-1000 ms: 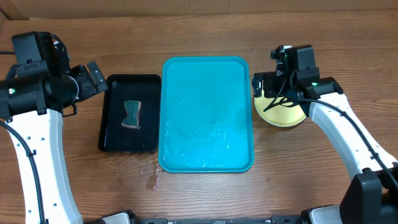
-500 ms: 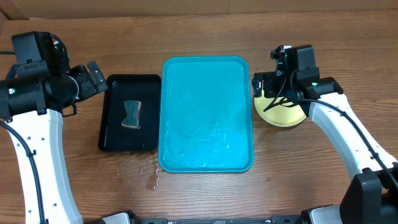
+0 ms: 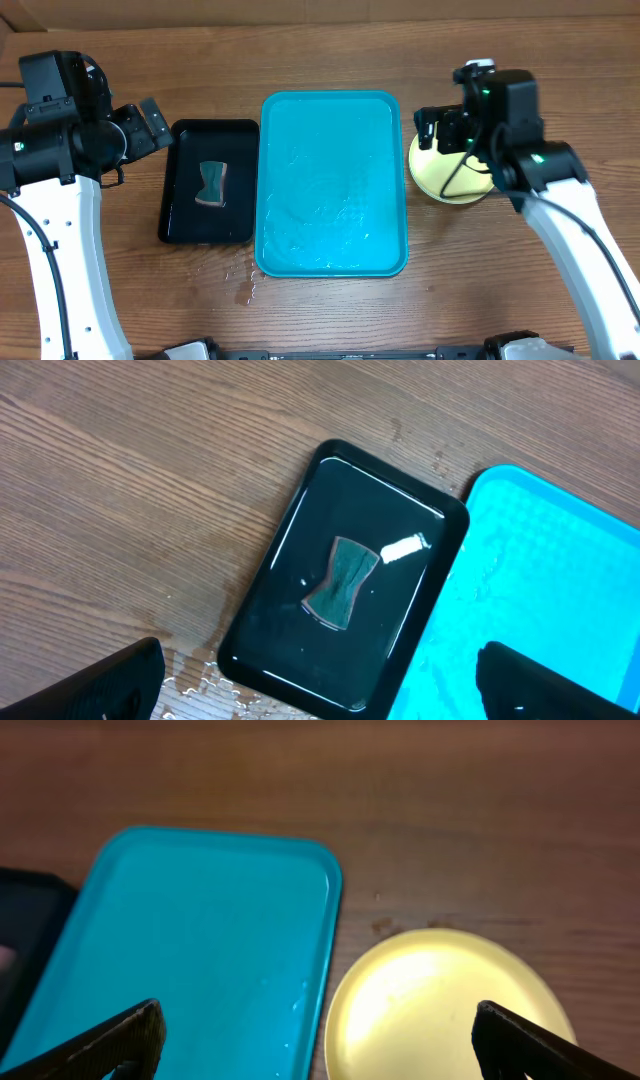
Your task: Clean dirty plates on tray and stack at the side
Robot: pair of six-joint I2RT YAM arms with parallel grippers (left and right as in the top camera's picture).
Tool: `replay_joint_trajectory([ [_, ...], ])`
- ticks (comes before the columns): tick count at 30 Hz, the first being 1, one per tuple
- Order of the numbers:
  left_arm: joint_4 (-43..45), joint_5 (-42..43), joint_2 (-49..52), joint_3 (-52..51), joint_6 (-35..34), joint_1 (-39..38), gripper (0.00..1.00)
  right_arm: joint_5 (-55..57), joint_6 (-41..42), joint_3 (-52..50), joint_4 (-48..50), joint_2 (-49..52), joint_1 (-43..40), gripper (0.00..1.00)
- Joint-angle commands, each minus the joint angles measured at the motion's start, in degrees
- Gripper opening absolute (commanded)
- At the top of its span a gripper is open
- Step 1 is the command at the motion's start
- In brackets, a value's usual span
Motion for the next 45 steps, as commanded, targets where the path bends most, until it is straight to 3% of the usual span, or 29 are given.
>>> replay_joint_trajectory([
  [1,0.1,0.4,0.0,0.7,-0.7,0.0,1.00,0.5,-0.3,0.6,0.3,-5.8,0.0,1.00],
  [23,0.1,0.4,0.0,0.7,-0.7,0.0,1.00,0.5,-0.3,0.6,0.2,-32.8,0.0,1.00],
  [36,0.1,0.4,0.0,0.7,-0.7,0.0,1.00,-1.0,-0.2,0.3,-9.9,-48.5,-0.1,1.00],
  [45,0.1,0.4,0.0,0.7,-0.7,0.0,1.00,-1.5,0.0,-7.8,-10.8,-60.3,-0.1,1.00],
])
